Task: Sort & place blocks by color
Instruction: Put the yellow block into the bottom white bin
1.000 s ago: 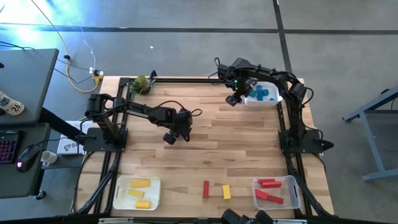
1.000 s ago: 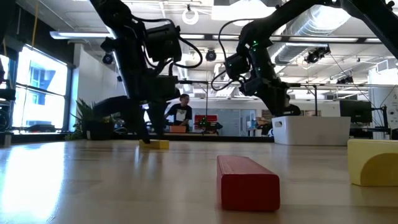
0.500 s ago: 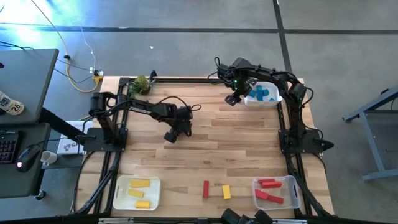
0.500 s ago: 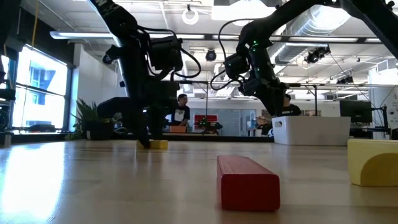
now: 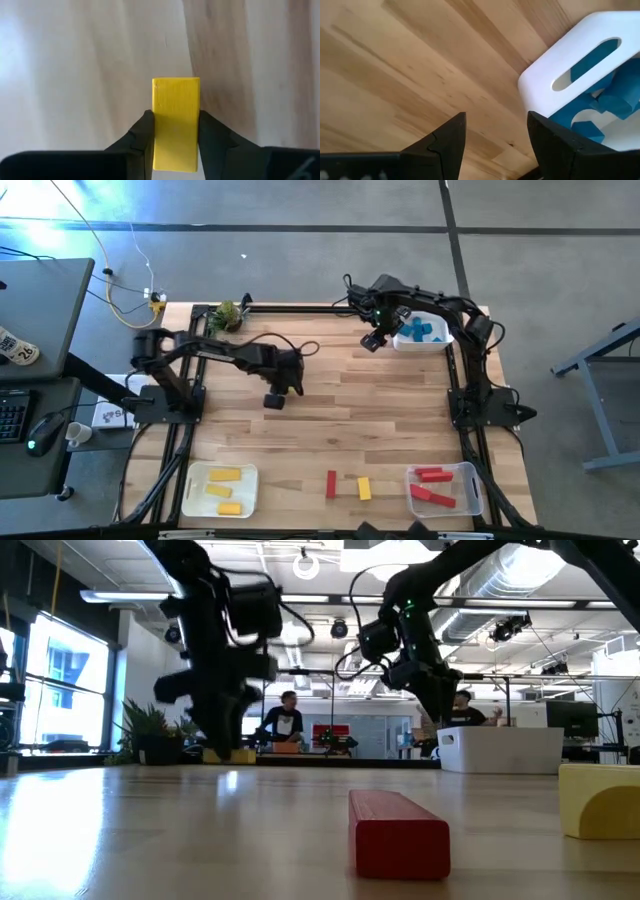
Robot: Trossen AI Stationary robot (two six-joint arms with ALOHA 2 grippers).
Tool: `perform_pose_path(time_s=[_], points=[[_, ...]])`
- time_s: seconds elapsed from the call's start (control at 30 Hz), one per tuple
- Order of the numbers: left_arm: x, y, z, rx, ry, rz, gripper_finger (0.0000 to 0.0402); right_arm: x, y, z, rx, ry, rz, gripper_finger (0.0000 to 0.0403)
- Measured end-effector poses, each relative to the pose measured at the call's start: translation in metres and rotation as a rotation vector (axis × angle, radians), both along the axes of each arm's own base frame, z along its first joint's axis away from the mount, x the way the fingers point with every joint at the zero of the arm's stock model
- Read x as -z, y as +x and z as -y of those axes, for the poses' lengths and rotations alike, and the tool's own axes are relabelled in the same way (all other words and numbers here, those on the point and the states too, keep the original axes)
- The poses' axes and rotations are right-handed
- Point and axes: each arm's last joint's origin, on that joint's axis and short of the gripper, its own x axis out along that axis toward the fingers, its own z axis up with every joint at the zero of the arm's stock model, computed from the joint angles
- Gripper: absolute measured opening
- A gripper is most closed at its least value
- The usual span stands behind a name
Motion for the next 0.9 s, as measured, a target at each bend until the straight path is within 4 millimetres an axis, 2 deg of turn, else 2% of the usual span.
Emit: perform_pose_path(time_s=[0.23,0.47,0.6,0.9], points=[[-0.042,-0.019,0.004,-0.057,0.04,0.051,0.0085,-0.026,0.001,-0.019,0.023,-0.057,0.074,0.0197],[-0.079,-0.053,0.019,-0.162,-0.041,0.061,0.0085,-0.053,0.006,-0.052,0.078,-0.033,0.19,0.0197],[-0.095,-0.073,0.034,-0.177,-0.098,0.049,0.0085,-0.062,0.014,-0.079,0.103,-0.025,0.238,0.0197],[-0.12,-0.112,0.081,-0.086,-0.246,0.012,0.0085,-0.064,0.037,-0.143,0.111,-0.014,0.279,0.0197]])
